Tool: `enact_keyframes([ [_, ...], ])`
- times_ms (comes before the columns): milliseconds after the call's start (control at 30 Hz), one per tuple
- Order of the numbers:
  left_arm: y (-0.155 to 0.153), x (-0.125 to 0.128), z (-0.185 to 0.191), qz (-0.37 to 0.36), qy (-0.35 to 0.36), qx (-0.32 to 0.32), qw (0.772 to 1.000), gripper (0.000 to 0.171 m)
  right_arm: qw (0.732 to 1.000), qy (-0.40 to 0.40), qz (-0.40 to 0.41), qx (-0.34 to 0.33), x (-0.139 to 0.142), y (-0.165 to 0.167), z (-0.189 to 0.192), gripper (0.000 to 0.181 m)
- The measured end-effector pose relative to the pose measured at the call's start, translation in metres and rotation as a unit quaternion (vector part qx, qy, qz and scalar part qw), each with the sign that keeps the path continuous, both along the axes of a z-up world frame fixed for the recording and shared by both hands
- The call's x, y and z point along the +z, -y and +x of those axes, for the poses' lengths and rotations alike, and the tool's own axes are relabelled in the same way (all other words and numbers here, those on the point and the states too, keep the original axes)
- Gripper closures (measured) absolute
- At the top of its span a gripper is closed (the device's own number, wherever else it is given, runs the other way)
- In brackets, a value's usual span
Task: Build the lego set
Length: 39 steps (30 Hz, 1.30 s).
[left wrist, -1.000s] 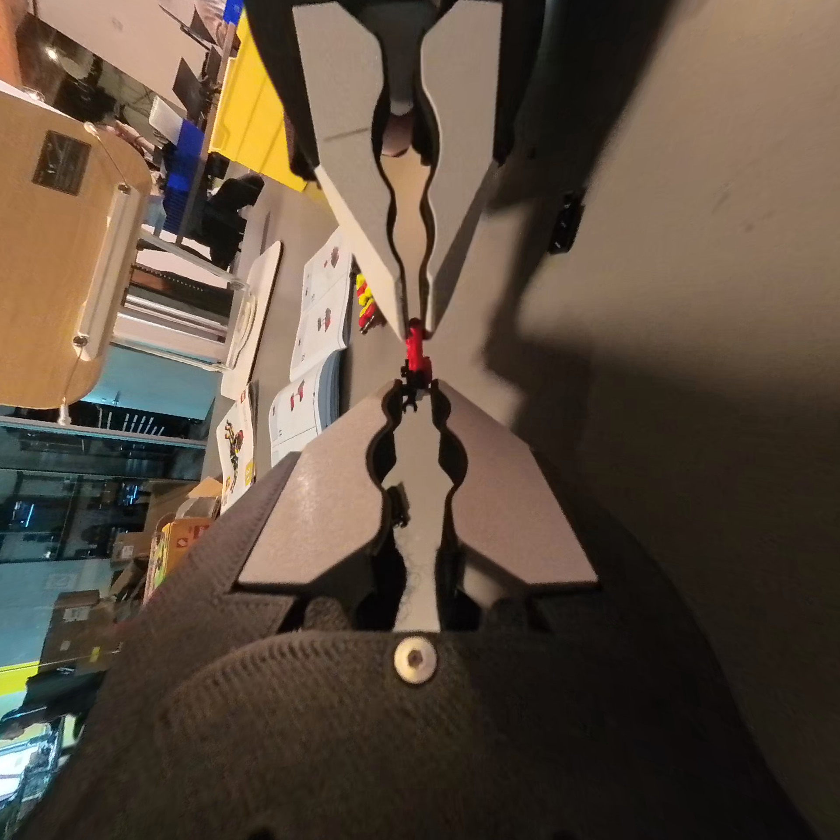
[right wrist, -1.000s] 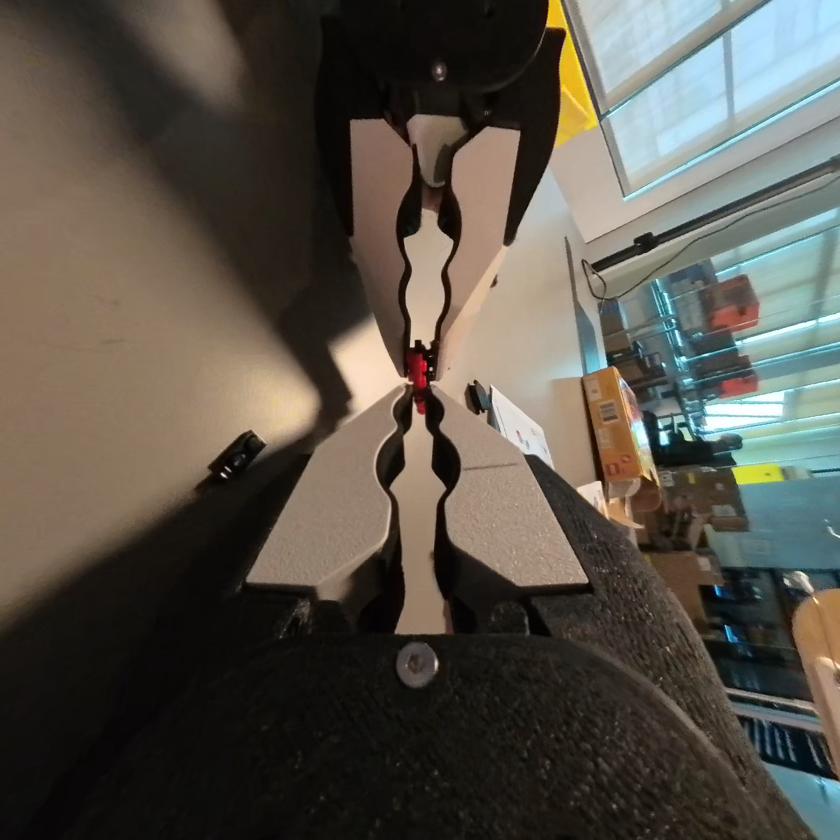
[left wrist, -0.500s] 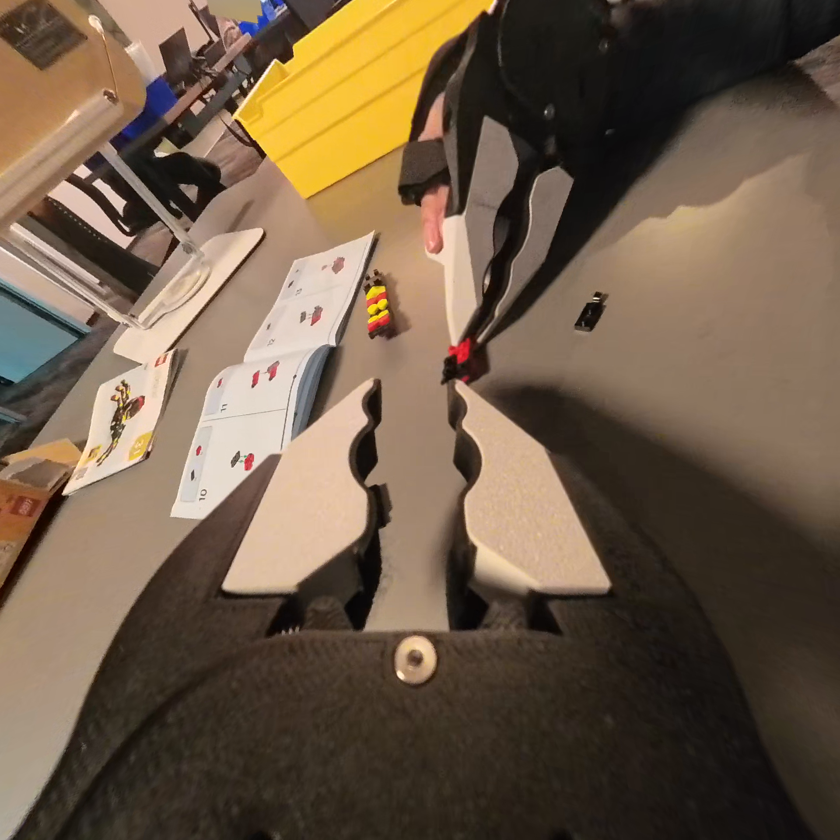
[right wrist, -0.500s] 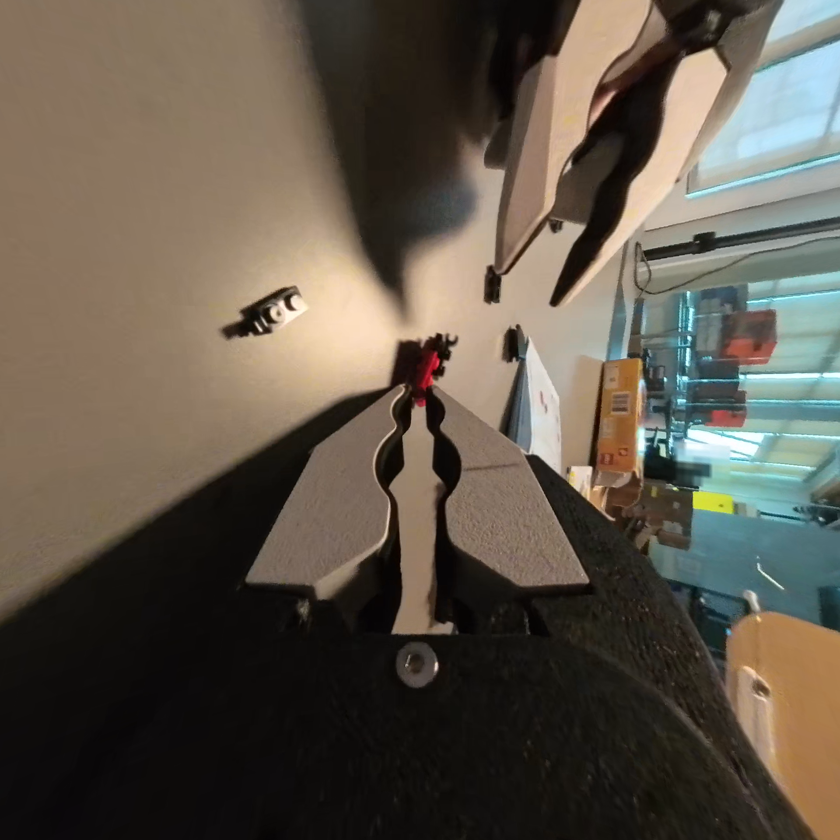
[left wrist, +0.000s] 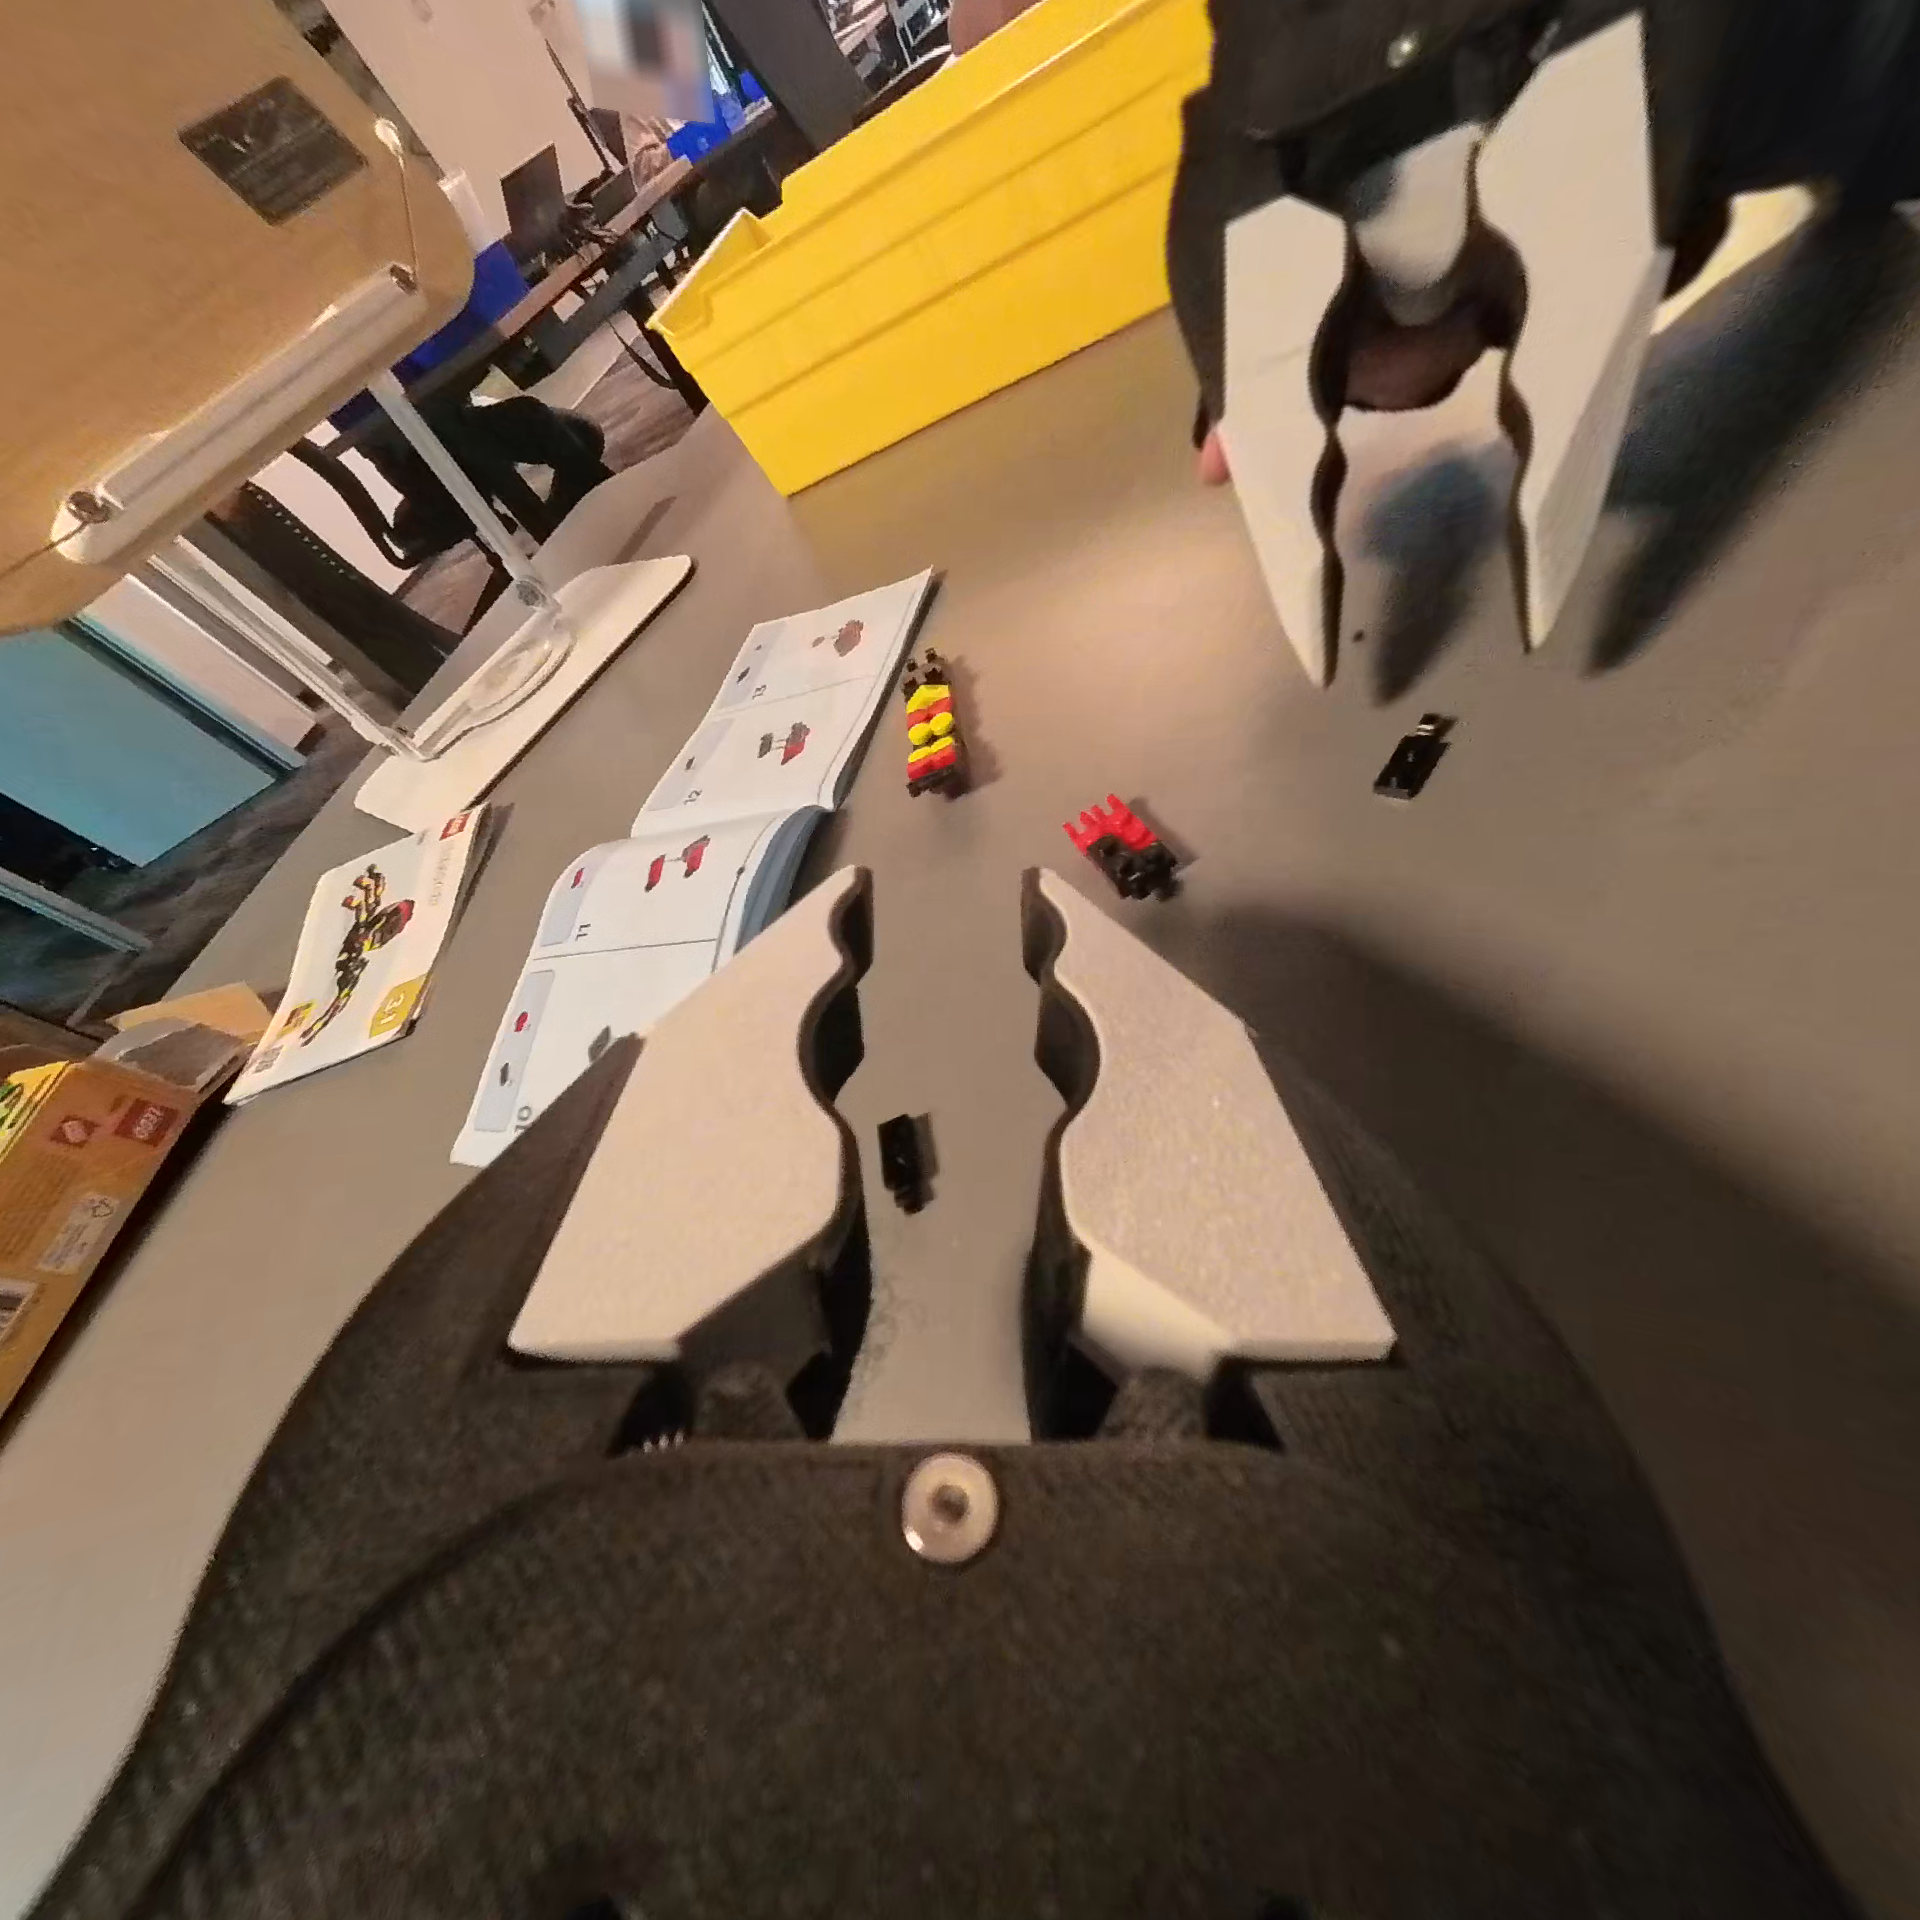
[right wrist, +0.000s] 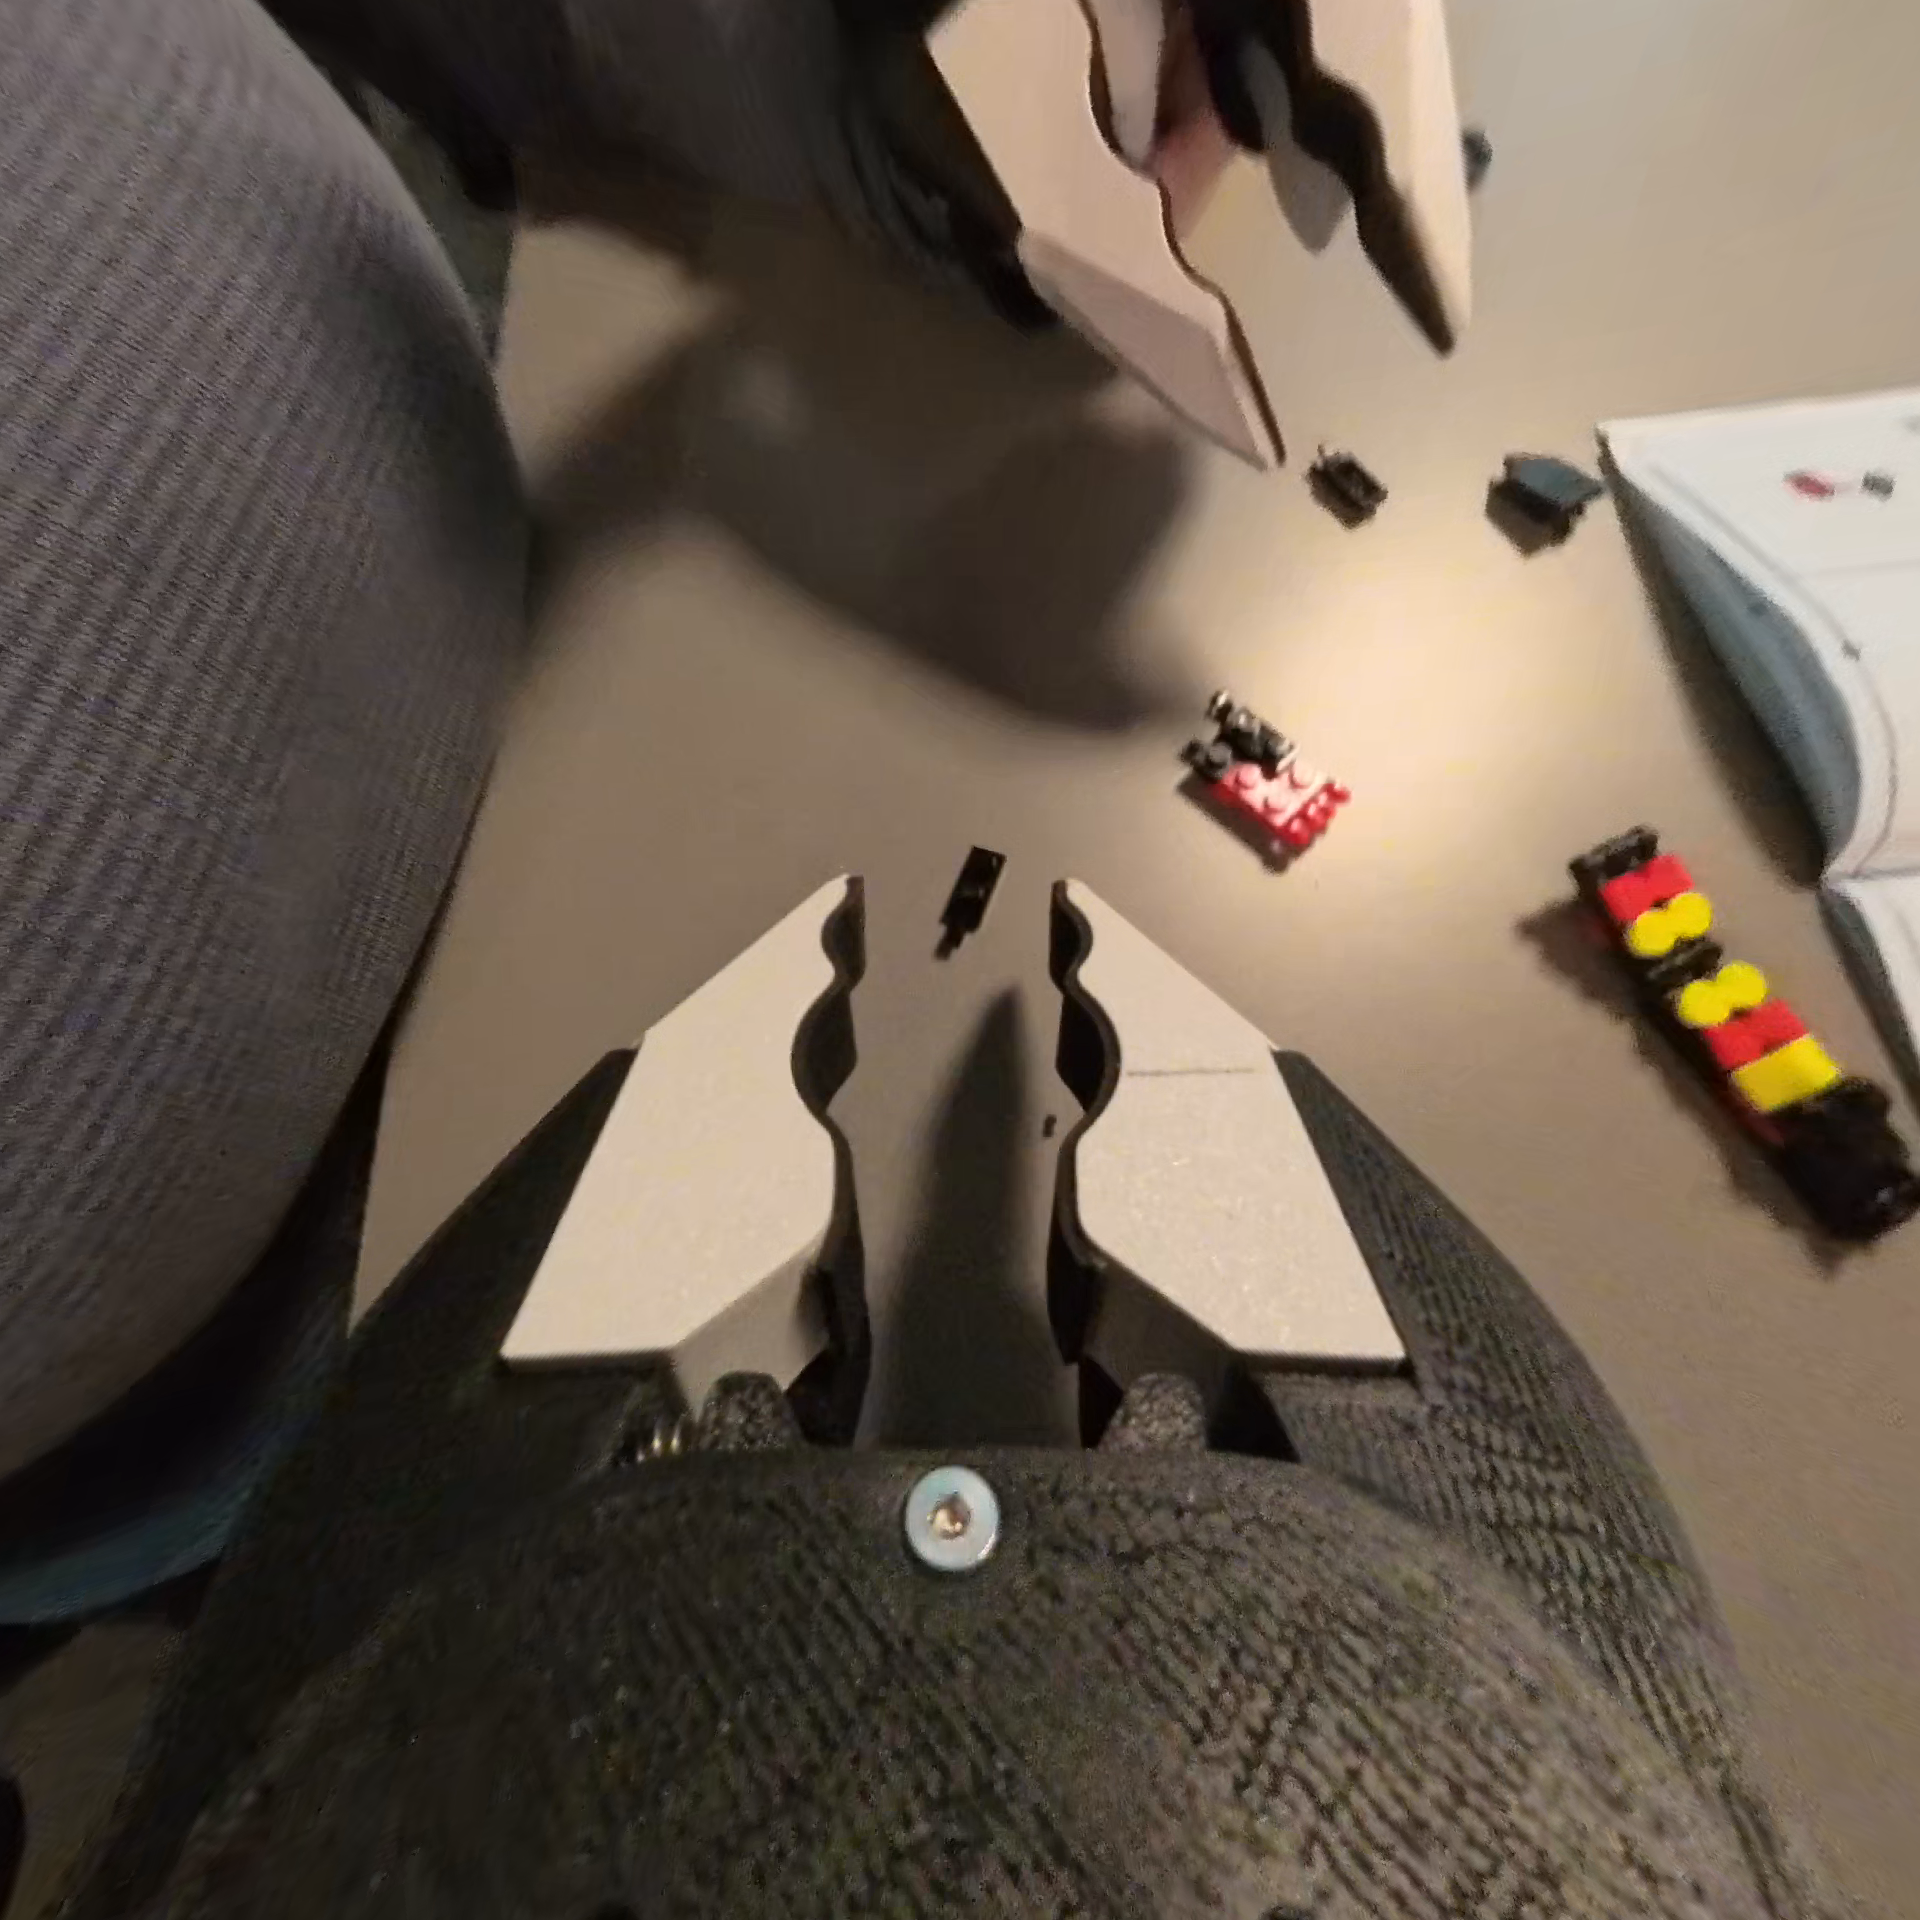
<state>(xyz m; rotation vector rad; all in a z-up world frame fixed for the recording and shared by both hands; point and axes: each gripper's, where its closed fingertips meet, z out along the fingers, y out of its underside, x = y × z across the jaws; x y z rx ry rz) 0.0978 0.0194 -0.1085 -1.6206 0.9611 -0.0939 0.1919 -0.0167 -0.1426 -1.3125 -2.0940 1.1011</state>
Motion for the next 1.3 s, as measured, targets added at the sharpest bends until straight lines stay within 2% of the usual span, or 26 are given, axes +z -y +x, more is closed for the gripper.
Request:
enact_keyframes([
  [100,0.002,-0.002,0.004,0.0,-0.007,-0.005,1.0,0.144,0.999,0.04,0.012,-0.025,-0.015,0.006,0.006,0.147],
  [167,0.003,-0.003,0.006,0.001,-0.014,-0.007,1.0,0.143,0.999,0.048,-0.01,-0.023,-0.014,0.017,0.007,0.151],
  [233,0.004,-0.004,0.007,-0.003,-0.017,-0.008,1.0,0.143,0.998,0.049,-0.026,-0.027,-0.013,0.025,0.0,0.148],
  [333,0.008,-0.006,0.014,-0.046,0.009,-0.009,0.999,0.134,0.998,0.034,-0.048,0.012,-0.005,0.042,-0.008,0.137],
  [433,0.021,-0.014,0.028,-0.143,0.048,-0.015,0.988,0.131,0.998,-0.042,0.034,0.019,0.012,0.012,-0.019,0.138],
  [500,0.029,-0.021,0.037,-0.185,0.055,-0.002,0.981,0.126,0.992,-0.073,0.097,0.028,0.012,-0.018,-0.028,0.137],
  [600,0.038,-0.032,0.047,-0.22,0.057,0.051,0.972,0.117,0.986,-0.088,0.1,0.1,0.006,-0.026,-0.039,0.129],
  [700,0.044,-0.036,0.06,-0.228,0.079,0.094,0.966,0.11,0.979,-0.08,0.098,0.157,-0.004,-0.03,-0.051,0.128],
  [867,0.045,-0.041,0.066,-0.235,0.09,0.168,0.953,0.12,0.974,-0.035,0.074,0.212,-0.014,-0.036,-0.057,0.139],
  [967,0.05,-0.05,0.071,-0.267,0.085,0.181,0.943,0.135,0.973,-0.013,0.054,0.224,-0.015,-0.037,-0.05,0.149],
  [1033,0.05,-0.052,0.071,-0.264,0.074,0.193,0.942,0.138,0.972,-0.016,0.057,0.228,-0.016,-0.036,-0.045,0.156],
  [1167,0.047,-0.052,0.073,-0.257,0.068,0.197,0.944,0.145,0.975,-0.013,0.055,0.215,-0.016,-0.038,-0.041,0.158],
  [1300,0.045,-0.052,0.073,-0.253,0.063,0.202,0.944,0.148,0.985,0.005,0.035,0.171,-0.016,-0.041,-0.044,0.15],
])
